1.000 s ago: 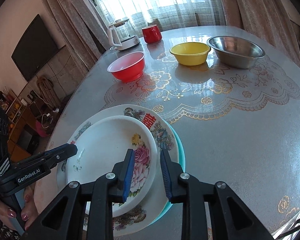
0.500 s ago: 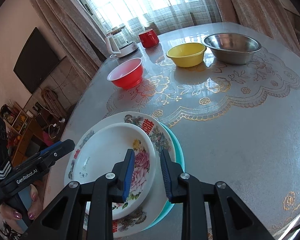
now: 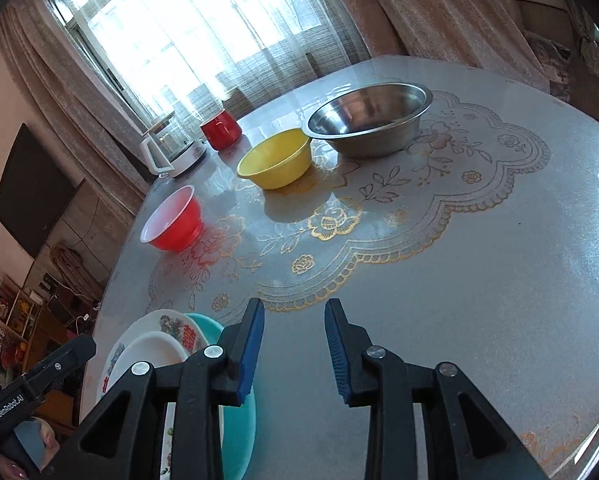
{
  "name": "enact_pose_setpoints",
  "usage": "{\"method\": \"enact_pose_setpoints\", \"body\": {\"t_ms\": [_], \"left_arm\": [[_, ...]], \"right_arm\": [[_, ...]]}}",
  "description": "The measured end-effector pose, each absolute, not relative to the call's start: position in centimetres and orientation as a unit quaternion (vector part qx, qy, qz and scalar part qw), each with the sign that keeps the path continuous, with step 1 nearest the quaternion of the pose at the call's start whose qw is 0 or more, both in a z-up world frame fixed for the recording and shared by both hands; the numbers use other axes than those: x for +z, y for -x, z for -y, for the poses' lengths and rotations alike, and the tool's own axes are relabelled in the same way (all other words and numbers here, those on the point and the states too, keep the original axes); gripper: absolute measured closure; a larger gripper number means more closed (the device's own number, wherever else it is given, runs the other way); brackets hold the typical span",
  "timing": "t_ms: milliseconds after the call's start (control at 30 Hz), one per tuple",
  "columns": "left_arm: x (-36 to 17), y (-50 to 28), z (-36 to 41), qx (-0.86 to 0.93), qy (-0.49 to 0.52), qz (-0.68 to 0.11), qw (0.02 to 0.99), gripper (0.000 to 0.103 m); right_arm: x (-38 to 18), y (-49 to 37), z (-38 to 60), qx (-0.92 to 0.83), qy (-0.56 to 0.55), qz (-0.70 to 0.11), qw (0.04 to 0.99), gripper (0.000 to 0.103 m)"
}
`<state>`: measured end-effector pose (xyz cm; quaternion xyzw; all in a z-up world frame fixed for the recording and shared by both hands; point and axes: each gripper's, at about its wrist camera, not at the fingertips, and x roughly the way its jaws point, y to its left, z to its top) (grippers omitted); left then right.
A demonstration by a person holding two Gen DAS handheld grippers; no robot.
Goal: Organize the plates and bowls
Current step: 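Move both grippers to the stainless steel bowl rim and grasp it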
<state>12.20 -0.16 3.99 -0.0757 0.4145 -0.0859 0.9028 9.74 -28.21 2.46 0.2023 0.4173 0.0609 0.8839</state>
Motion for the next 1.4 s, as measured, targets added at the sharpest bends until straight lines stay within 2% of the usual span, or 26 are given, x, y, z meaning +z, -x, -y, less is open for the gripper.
{"method": "enact_pose_setpoints", "body": {"t_ms": [133,467,833,1033,1100,1200,1400], "left_arm": [[4.5,-13.9,2.2,-0.098,0.095,-0.421,0.897,0.015],[4.7,-19.6,6.8,-0.086,0.143,-0.445,0.880,0.015],[3.3,-24.4,11.3,-0.077,0.127,-0.462,0.875,0.015],[2.4,-26.8,13.2,-0.087,0.118,-0.473,0.869,0.015],[2.1,-27.6,13.6,-0.087,0.122,-0.477,0.866,0.015],[1.6,-28.7,14.1,-0.096,0.134,-0.481,0.861,0.015],[1.0,-29.8,15.4,-0.105,0.138,-0.483,0.858,0.015]], "right_arm": [[2.0,-11.7,31.5,0.023,-0.218,-0.407,0.887,0.066],[1.7,-18.9,40.1,-0.042,-0.301,-0.381,0.873,0.065],[-0.4,-26.4,43.3,-0.025,-0.361,-0.393,0.845,0.065],[-2.1,-28.2,43.3,-0.010,-0.376,-0.406,0.833,0.072],[-1.9,-28.2,42.8,0.002,-0.369,-0.401,0.839,0.082],[-1.5,-28.0,42.1,0.001,-0.335,-0.405,0.851,0.082],[-1.6,-26.1,42.6,0.013,-0.355,-0.403,0.844,0.084]]}}
